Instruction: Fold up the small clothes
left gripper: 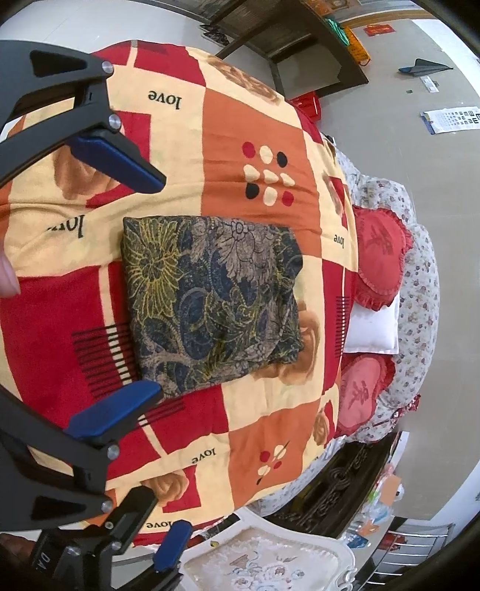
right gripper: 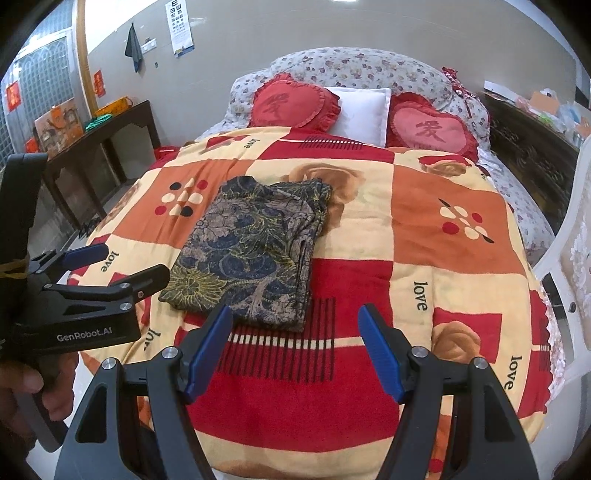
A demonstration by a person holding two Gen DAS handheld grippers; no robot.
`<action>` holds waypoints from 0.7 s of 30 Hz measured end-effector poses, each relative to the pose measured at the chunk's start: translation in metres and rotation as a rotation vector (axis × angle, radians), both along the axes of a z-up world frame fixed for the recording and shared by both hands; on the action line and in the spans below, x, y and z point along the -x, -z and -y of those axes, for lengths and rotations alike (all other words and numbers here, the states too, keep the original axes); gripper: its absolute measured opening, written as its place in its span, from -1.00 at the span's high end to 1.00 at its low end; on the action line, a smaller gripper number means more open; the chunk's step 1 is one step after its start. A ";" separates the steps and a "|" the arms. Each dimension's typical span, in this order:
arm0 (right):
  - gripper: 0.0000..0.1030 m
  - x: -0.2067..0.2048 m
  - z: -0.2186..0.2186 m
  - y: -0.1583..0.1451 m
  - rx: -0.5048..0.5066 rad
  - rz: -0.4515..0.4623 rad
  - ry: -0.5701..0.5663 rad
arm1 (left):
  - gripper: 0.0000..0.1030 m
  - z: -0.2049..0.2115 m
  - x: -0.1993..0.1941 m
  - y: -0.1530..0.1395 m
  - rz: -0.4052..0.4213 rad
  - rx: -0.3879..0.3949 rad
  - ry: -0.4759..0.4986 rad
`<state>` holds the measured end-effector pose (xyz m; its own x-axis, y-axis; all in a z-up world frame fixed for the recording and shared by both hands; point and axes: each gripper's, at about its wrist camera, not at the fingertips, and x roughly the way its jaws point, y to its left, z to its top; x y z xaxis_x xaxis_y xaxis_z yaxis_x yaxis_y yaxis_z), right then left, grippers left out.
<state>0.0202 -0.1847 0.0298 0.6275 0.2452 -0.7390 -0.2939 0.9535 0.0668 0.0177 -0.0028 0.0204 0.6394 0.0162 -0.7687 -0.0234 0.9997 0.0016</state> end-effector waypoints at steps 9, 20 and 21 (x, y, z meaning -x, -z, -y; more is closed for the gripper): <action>-0.40 0.000 -0.004 -0.001 0.009 -0.001 -0.011 | -0.99 -0.001 -0.001 0.005 -0.021 0.018 -0.003; -0.40 0.003 -0.008 -0.004 0.020 0.005 -0.022 | -0.99 0.001 0.005 0.000 0.009 0.041 0.007; -0.40 0.004 -0.008 -0.005 0.021 0.004 -0.022 | -0.99 0.002 0.006 -0.001 0.013 0.042 0.010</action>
